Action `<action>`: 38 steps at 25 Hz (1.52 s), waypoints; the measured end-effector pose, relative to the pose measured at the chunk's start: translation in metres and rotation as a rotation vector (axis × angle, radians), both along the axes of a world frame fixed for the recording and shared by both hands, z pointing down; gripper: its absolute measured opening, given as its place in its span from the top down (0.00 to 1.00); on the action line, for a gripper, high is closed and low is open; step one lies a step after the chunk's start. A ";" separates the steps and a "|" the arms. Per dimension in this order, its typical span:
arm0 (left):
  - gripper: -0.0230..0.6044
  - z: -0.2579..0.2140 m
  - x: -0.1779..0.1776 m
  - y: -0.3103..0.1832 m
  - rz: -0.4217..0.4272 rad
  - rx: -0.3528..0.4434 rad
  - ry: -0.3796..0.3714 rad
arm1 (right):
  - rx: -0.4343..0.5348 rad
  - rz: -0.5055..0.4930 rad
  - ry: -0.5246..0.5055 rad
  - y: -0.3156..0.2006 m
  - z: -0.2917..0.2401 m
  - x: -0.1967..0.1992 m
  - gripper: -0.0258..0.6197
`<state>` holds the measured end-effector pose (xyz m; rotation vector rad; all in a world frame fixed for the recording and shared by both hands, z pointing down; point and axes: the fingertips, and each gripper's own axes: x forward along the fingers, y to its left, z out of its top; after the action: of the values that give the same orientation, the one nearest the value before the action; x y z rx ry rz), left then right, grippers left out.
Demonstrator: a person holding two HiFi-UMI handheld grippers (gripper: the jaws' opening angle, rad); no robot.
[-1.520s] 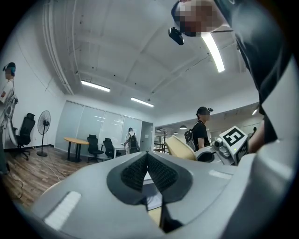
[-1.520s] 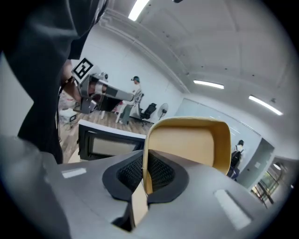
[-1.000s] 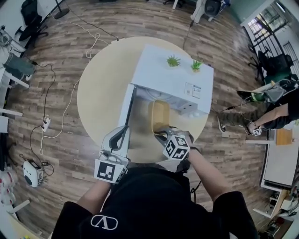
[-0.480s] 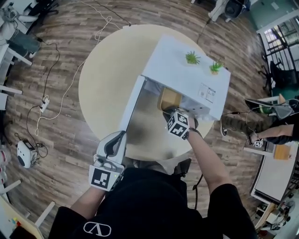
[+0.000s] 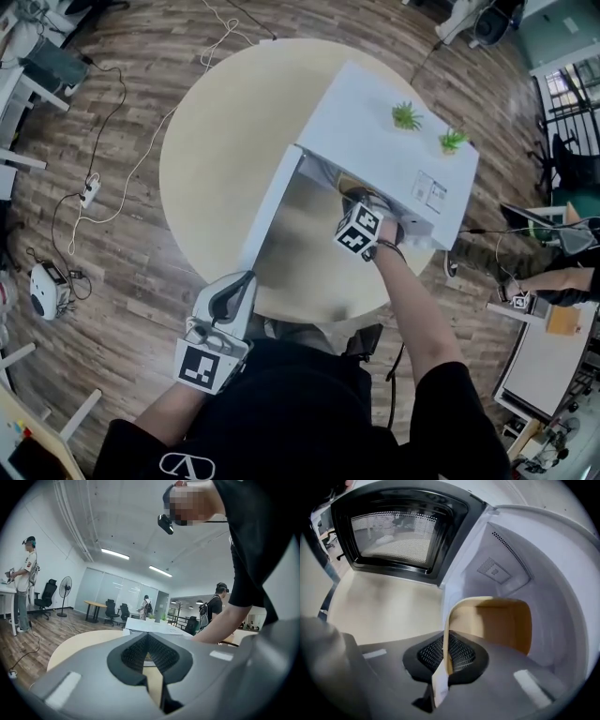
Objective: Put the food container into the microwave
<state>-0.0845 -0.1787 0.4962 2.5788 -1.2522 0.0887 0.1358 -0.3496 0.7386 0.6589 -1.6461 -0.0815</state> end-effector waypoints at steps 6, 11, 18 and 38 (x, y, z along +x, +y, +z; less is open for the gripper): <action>0.96 0.008 0.002 0.008 0.007 -0.037 0.001 | 0.041 0.044 0.015 -0.014 0.009 0.006 0.94; 0.96 0.013 0.000 0.008 0.007 -0.052 -0.001 | 0.070 0.074 0.020 -0.021 0.010 0.009 0.94; 0.96 0.014 -0.001 0.007 0.003 -0.048 -0.002 | 0.084 0.091 0.016 -0.027 0.019 0.015 0.94; 0.96 0.014 0.000 0.010 0.015 -0.045 -0.004 | 0.212 0.130 0.004 -0.040 0.007 0.014 0.77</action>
<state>-0.0849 -0.1684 0.5100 2.5513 -1.2176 0.1234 0.1496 -0.3897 0.7458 0.9245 -1.5995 -0.1648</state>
